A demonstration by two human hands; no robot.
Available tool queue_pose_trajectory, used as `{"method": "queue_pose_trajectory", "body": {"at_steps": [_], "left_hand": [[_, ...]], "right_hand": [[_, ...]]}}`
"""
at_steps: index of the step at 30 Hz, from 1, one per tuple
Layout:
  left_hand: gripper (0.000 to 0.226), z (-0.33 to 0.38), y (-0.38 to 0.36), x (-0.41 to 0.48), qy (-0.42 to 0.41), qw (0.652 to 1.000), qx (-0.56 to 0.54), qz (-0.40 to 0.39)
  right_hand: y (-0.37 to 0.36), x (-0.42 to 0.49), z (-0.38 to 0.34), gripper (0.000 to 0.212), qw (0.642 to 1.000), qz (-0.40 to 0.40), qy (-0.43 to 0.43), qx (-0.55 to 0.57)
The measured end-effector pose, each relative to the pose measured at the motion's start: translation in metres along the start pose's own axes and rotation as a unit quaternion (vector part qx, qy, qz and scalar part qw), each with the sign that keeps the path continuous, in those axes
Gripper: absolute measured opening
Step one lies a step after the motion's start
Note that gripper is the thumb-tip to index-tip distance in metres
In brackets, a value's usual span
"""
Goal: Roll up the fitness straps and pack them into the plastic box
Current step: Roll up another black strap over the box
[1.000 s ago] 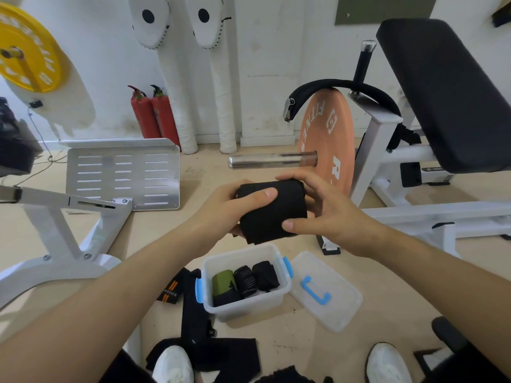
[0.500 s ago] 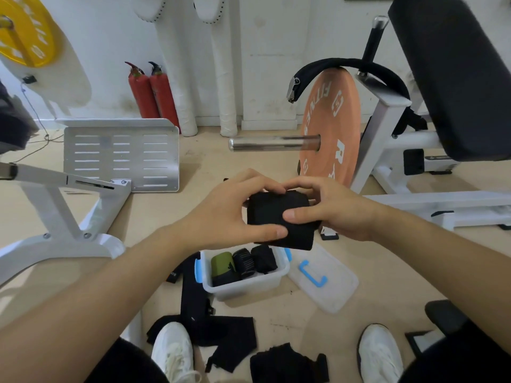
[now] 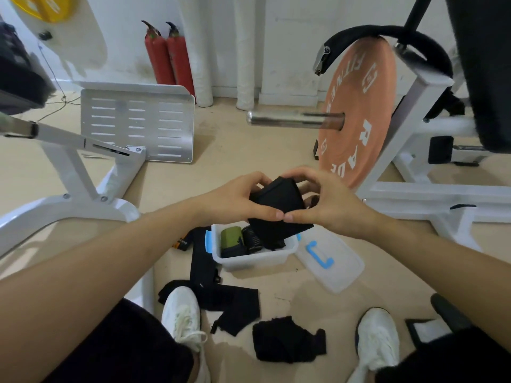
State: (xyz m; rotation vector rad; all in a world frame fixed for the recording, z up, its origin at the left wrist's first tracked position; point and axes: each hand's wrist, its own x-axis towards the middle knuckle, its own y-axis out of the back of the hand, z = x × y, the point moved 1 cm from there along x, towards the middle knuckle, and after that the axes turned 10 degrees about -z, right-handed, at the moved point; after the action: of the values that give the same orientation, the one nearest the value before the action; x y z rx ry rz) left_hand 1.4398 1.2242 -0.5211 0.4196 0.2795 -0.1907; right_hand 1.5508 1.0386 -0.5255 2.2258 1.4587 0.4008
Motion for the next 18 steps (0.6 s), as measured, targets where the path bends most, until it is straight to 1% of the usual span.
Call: {"method": "queue_pose_trajectory", "body": {"at_steps": [3, 5, 7, 10, 13, 18], "left_hand": [[0.04, -0.009, 0.007, 0.008, 0.013, 0.999, -0.027, 0.012], [0.039, -0.018, 0.013, 0.017, 0.034, 0.997, -0.043, 0.05], [0.042, -0.032, 0.021, 0.029, 0.061, 0.993, -0.042, 0.092], [0.044, -0.061, 0.028, 0.051, 0.088, 0.988, -0.044, 0.119], [0.042, -0.101, 0.025, 0.081, 0.119, 0.985, -0.051, 0.115], [0.045, -0.181, 0.001, 0.137, 0.16, 0.984, -0.033, 0.071]], "right_hand": [[0.004, 0.015, 0.014, 0.065, 0.999, 0.035, -0.009, -0.011], [0.008, 0.027, 0.027, 0.061, 0.998, 0.045, -0.018, -0.045], [0.012, 0.04, 0.048, 0.058, 0.995, 0.027, -0.043, -0.087], [0.013, 0.061, 0.091, 0.056, 0.985, -0.024, -0.104, -0.137], [0.003, 0.073, 0.145, 0.058, 0.972, -0.052, -0.173, -0.147], [-0.034, 0.065, 0.244, 0.058, 0.958, -0.031, -0.247, -0.139]]}}
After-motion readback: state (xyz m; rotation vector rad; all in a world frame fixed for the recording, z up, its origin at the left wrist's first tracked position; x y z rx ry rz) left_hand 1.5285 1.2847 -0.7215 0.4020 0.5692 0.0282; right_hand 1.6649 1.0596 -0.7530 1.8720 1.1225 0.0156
